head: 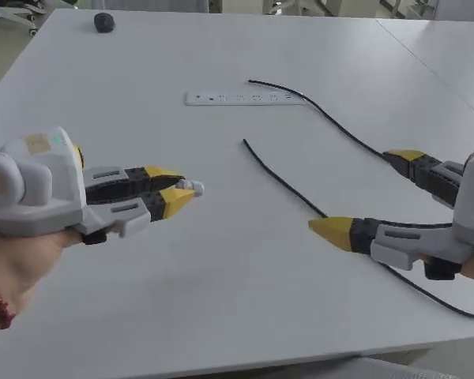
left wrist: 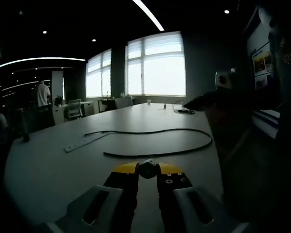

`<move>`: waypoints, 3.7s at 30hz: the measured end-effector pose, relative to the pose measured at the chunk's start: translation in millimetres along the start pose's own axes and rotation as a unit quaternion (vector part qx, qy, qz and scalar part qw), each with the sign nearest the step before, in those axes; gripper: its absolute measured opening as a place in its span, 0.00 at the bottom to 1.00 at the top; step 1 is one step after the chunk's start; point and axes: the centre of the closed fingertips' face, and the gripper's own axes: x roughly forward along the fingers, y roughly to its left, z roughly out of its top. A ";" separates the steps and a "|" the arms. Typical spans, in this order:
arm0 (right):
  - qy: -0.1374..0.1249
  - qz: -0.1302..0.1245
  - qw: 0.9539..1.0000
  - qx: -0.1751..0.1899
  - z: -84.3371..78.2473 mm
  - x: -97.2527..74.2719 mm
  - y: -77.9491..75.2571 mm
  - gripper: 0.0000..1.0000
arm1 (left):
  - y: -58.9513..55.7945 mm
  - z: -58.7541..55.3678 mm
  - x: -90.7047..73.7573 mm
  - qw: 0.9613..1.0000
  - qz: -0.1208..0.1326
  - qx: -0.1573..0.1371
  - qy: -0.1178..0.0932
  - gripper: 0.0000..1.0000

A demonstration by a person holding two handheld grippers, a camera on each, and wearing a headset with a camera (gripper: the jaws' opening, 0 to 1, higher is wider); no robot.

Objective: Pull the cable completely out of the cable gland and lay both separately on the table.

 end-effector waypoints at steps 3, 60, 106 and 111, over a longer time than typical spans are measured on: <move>0.000 -0.003 1.000 0.004 -2.2 -2.4 -2.4 0.86 | 11.7 -11.9 13.9 1.000 0.007 0.006 0.012 0.16; 0.019 -0.002 1.000 0.004 -14.0 -6.2 -4.3 0.84 | 64.9 -48.2 17.8 0.990 0.134 -0.046 -0.005 0.99; -0.075 0.018 0.997 0.029 -18.5 -23.9 -2.5 0.82 | -8.1 -0.1 -179.2 0.971 0.232 -0.029 -0.045 0.92; -0.074 0.019 0.997 0.025 -17.4 -24.7 -0.6 0.82 | -11.8 0.6 -177.9 0.971 0.232 -0.029 -0.045 0.92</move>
